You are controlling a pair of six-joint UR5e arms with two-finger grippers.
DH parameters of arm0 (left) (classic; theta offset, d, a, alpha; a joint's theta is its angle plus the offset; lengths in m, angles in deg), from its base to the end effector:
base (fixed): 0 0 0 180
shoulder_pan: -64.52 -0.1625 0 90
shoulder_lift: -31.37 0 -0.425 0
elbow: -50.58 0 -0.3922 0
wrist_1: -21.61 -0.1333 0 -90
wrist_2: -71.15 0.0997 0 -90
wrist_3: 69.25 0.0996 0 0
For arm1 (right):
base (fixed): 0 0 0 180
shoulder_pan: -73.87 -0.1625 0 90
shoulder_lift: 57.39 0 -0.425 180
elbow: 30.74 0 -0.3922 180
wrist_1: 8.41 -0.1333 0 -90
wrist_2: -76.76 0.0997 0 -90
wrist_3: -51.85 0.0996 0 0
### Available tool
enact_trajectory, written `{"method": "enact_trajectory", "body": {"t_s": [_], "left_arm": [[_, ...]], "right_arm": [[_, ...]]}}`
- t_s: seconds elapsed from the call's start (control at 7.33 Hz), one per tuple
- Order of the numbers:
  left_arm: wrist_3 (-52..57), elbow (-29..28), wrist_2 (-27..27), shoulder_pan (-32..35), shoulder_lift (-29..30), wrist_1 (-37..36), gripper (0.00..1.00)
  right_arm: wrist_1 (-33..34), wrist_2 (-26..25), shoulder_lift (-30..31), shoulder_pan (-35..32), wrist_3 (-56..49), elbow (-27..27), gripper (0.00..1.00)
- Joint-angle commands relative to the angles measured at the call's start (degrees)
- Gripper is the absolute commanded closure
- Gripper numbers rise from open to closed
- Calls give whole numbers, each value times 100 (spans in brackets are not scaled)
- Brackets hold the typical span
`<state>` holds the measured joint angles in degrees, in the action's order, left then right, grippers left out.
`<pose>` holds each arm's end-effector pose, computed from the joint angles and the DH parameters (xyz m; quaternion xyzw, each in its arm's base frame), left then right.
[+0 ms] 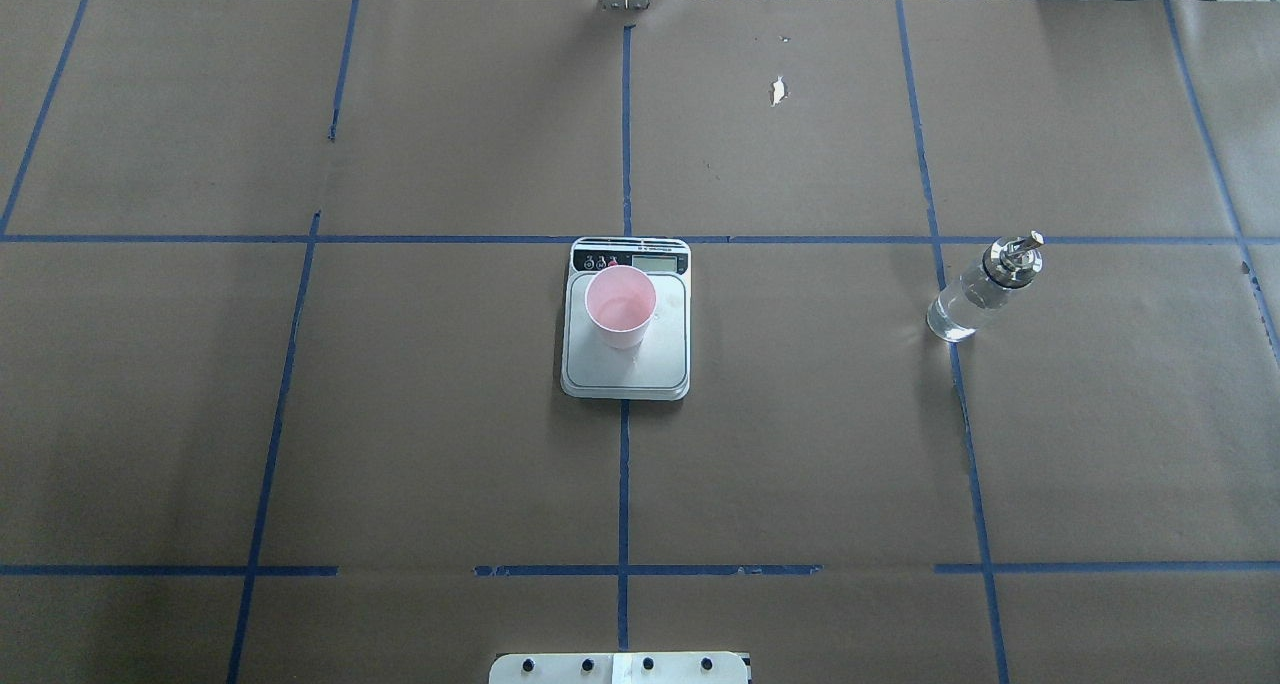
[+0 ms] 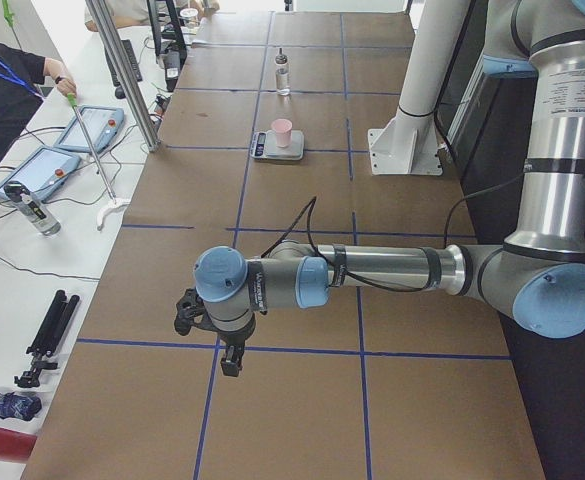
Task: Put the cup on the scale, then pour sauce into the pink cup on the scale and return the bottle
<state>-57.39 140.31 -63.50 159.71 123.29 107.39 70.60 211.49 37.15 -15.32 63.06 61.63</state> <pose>-0.1085 -0.4949 0.6512 0.0358 0.3786 0.0453 0.9237 0.0566 -0.4685 0.6557 0.0310 -0.3847 0.0544 0.9209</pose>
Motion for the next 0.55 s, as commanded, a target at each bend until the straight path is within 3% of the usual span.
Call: {"method": "enact_trajectory", "body": {"t_s": [0.0, 0.41], "left_arm": [[0, -8, 0, 0, 1, 0, 0], [0, -8, 0, 0, 10, 0, 0]], "right_arm": [[-43, -70, 3, -2, -39, 1, 0], [-43, -52, 38, -2, -400, 1, 0]]}}
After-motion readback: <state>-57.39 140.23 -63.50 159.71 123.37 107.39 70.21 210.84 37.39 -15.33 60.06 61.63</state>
